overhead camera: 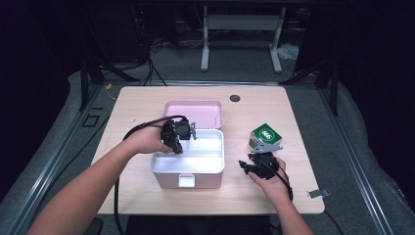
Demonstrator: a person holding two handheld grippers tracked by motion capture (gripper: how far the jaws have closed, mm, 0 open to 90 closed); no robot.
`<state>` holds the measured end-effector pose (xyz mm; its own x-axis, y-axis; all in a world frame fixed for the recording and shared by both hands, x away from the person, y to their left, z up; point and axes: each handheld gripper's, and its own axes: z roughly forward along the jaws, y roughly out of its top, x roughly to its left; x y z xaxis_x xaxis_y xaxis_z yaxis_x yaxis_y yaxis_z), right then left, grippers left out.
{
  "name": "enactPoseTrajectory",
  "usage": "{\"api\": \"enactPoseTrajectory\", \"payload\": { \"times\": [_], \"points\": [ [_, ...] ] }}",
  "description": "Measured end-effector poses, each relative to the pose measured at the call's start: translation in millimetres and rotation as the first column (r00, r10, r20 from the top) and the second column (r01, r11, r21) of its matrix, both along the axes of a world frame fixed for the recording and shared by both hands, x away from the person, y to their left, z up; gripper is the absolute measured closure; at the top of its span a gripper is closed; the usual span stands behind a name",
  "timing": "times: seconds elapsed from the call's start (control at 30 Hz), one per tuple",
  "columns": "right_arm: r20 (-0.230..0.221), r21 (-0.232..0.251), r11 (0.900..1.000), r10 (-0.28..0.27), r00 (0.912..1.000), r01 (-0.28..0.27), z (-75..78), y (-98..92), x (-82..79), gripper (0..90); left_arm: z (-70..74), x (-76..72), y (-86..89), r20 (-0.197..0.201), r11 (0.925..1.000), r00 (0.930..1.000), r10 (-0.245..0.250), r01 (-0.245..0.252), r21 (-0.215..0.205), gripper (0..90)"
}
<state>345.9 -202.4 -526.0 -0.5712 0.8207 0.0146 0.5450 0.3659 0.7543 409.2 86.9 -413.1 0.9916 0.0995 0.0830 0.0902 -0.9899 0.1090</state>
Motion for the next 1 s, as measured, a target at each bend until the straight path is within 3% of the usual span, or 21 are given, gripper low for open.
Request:
{"api": "enactPoseTrajectory", "payload": {
  "times": [0.1, 0.4, 0.7, 1.0],
  "points": [
    [-0.001, 0.0, 1.0, -0.001, 1.0, 0.001, 0.0, 0.1, 0.1, 50.9, -3.1, 0.7, -7.3, -0.007, 0.9995, 0.9999, -0.01, 0.01, 0.029, 85.7],
    [-0.01, 0.007, 1.0, 0.001, 1.0, -0.001, -1.1, 0.0, 1.1, 51.0, -7.4, 3.6, -16.4, -0.036, 0.9967, 0.9982, -0.048, 0.05, 0.063, 86.7],
    [-0.014, 0.011, 1.0, 0.003, 0.9999, -0.002, -1.6, 0.4, 1.6, 51.3, -6.6, 1.8, -18.2, -0.021, 0.9922, 0.9955, -0.092, 0.094, 0.082, 88.3],
    [-0.019, 0.024, 1.0, 0.006, 0.9998, -0.006, -1.9, -0.5, 2.7, 51.3, 5.2, -4.1, -16.7, 0.014, 0.992, 0.9959, -0.089, 0.088, 0.091, 89.4]
  ]
}}
